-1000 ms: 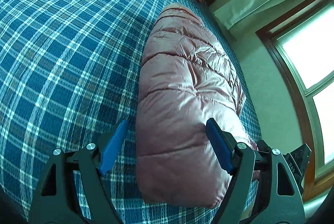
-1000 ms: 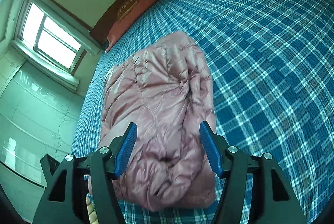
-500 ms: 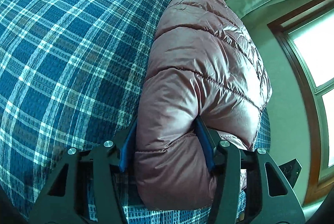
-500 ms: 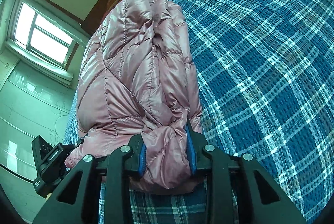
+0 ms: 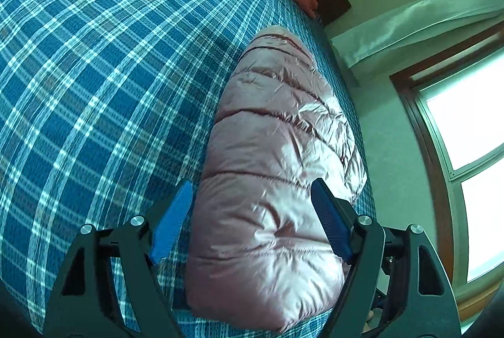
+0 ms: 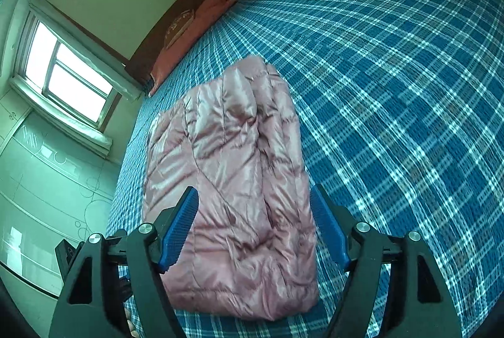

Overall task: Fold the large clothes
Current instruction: 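Grasp the folded jacket edge again with the right tool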

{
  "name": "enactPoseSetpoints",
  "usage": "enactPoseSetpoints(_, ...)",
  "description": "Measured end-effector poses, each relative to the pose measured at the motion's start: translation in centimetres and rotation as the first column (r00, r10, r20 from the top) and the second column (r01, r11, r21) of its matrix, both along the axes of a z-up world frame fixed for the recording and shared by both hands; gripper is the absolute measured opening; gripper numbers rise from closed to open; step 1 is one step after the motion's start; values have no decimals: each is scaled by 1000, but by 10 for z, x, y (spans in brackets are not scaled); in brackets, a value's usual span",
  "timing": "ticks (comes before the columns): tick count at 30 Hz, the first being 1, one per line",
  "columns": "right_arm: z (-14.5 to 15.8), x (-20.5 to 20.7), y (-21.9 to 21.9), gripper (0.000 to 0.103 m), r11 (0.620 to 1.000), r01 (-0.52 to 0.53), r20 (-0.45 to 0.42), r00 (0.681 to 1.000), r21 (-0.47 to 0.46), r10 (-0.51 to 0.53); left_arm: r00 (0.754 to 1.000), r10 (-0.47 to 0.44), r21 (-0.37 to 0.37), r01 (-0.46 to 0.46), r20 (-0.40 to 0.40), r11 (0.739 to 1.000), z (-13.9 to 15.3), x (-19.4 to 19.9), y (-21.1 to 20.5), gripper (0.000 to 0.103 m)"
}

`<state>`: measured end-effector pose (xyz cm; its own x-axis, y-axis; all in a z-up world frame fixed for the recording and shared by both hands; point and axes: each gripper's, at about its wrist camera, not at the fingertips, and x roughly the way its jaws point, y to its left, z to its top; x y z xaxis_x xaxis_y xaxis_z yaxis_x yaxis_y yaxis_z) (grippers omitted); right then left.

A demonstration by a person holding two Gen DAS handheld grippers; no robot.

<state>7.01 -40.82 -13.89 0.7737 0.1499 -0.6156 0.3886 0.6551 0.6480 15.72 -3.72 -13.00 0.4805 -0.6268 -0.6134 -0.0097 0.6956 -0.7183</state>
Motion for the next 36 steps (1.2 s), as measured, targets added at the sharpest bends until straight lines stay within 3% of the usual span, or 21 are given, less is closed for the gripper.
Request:
enactPoseSetpoints(5, -4, 59, -1, 72, 1000, 4, -56, 998, 0, -4, 995, 13, -53, -18, -100, 998, -14, 40, -12, 78)
enactPoseSetpoints(8, -15, 79, -6, 72, 999, 22, -106, 994, -35, -26, 992, 40, -35, -45, -121, 998, -23, 51, -21, 78)
enactPoseSetpoints(11, -34, 84, -14, 72, 999, 34, -125, 992, -7, -35, 991, 48, -3, -49, -128, 999, -32, 58, -30, 80)
enactPoseSetpoints(13, -49, 84, -18, 80, 999, 38, -114, 993, 33, -34, 988, 39, 4, -39, -147, 999, -41, 61, -35, 85)
enactPoseSetpoints(16, -63, 76, -23, 80, 995, 29, -35, 999, 94, -26, 989, 30, -7, -32, -145, 999, -50, 65, -38, 89)
enactPoseSetpoints(20, -64, 72, -13, 80, 998, -50, 7, 999, 40, 49, 994, 9, 12, -8, -106, 1000, -50, 67, -45, 91)
enactPoseSetpoints(24, -67, 68, -11, 72, 994, -102, 51, 994, 48, 99, 993, -40, -30, 37, -108, 999, -51, 73, -51, 91)
enactPoseSetpoints(33, -68, 71, -8, 59, 985, -144, 96, 986, 95, 135, 993, -39, -11, 38, -113, 999, -52, 76, -57, 88)
enactPoseSetpoints(34, -70, 72, -7, 52, 979, -163, 111, 983, 124, 150, 993, -32, -6, 31, -116, 999, -52, 75, -57, 87)
enactPoseSetpoints(36, -80, 71, -9, 48, 968, -170, 134, 980, 186, 146, 993, -23, 10, 24, -119, 1000, -52, 73, -56, 81)
